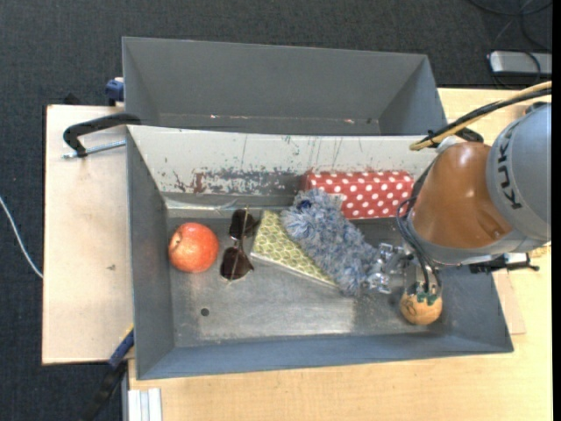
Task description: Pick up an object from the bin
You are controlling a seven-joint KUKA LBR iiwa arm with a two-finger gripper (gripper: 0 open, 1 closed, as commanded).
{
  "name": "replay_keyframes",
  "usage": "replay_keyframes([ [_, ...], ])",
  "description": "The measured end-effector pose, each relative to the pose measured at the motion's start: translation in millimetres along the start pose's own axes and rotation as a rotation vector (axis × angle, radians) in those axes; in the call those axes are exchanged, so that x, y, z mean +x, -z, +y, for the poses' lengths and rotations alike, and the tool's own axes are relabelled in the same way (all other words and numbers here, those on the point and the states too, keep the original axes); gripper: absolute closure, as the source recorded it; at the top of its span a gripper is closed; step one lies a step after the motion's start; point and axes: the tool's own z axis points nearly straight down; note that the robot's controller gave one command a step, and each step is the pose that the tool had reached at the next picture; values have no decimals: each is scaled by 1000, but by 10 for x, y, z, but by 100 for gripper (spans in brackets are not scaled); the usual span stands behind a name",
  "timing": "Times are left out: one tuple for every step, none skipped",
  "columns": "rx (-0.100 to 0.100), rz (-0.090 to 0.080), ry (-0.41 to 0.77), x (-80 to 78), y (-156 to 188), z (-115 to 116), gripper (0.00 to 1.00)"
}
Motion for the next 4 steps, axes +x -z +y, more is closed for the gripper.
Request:
replay_keyframes([
  [0, 0, 0, 0, 0, 0, 100],
  [2, 14, -8, 52, 435, 32, 100],
  [1, 0, -17, -97, 757, -50, 100],
  [2, 13, -14, 36, 1158, 31, 100],
])
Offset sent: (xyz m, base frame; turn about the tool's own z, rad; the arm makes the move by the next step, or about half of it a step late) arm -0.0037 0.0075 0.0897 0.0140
